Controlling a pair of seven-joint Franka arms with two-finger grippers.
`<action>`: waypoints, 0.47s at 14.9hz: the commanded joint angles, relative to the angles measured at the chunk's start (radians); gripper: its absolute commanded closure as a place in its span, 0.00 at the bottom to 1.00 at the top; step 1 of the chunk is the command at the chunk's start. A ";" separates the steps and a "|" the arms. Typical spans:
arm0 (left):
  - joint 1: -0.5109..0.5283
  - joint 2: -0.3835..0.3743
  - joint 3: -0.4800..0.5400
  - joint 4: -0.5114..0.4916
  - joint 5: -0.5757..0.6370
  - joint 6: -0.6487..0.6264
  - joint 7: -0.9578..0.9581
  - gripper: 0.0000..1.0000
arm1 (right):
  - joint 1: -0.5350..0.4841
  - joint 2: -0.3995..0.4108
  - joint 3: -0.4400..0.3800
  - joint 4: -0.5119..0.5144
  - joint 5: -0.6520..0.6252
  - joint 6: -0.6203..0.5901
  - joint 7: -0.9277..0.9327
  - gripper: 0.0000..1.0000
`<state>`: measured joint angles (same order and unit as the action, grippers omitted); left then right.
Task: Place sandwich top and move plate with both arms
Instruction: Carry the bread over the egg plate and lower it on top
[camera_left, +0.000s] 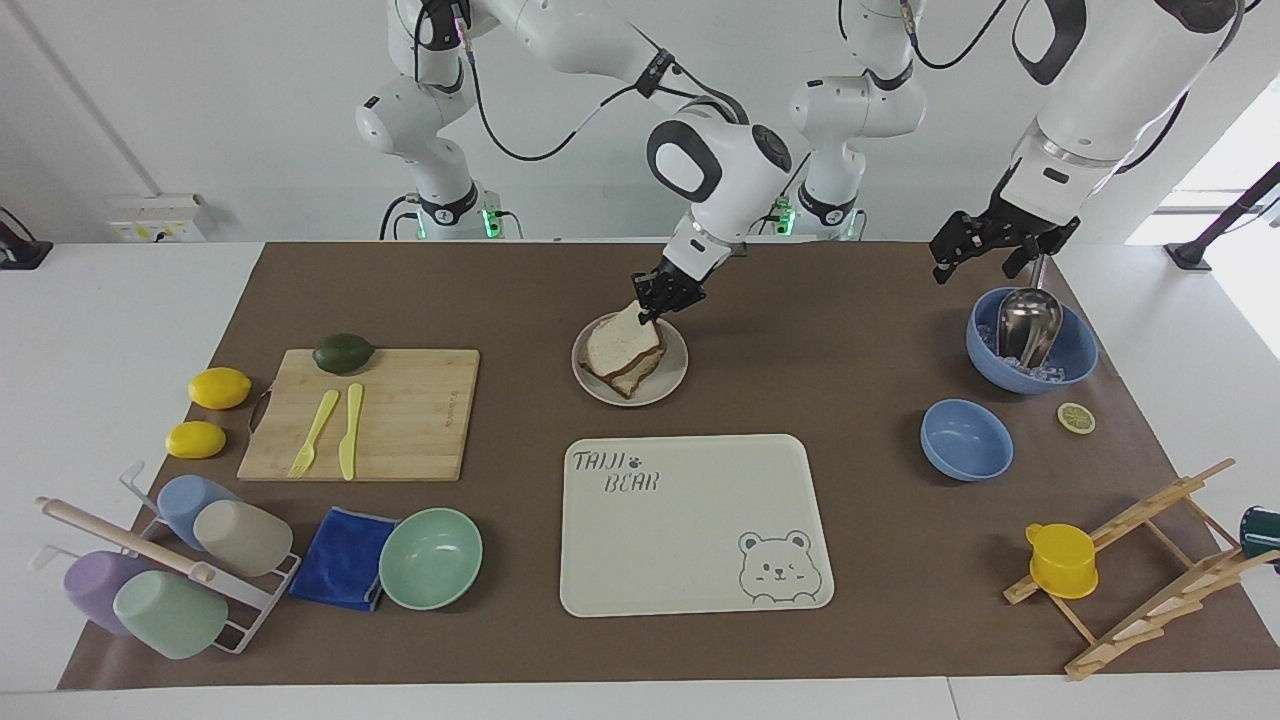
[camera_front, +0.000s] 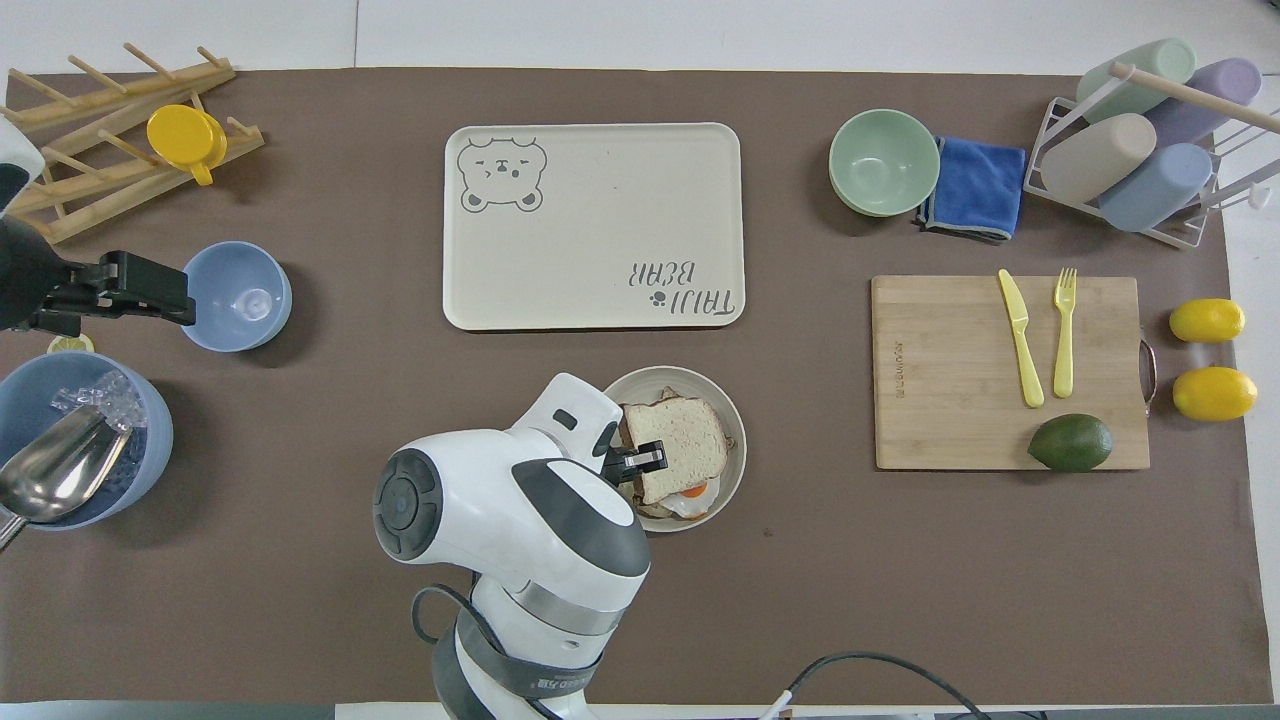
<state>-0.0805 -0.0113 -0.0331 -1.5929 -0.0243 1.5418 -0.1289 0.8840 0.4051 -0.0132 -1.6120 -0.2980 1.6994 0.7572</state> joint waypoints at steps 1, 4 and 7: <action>0.010 -0.018 -0.007 -0.025 0.018 0.021 0.005 0.00 | -0.017 -0.006 0.006 -0.019 0.031 0.032 0.021 1.00; 0.010 -0.018 -0.007 -0.025 0.018 0.021 0.005 0.00 | -0.040 -0.006 0.006 -0.023 0.100 0.069 0.031 1.00; 0.010 -0.018 -0.007 -0.025 0.018 0.021 0.005 0.00 | -0.046 -0.006 0.006 -0.028 0.106 0.086 0.033 0.57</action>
<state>-0.0805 -0.0113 -0.0331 -1.5929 -0.0243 1.5420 -0.1289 0.8480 0.4052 -0.0136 -1.6220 -0.2156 1.7565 0.7687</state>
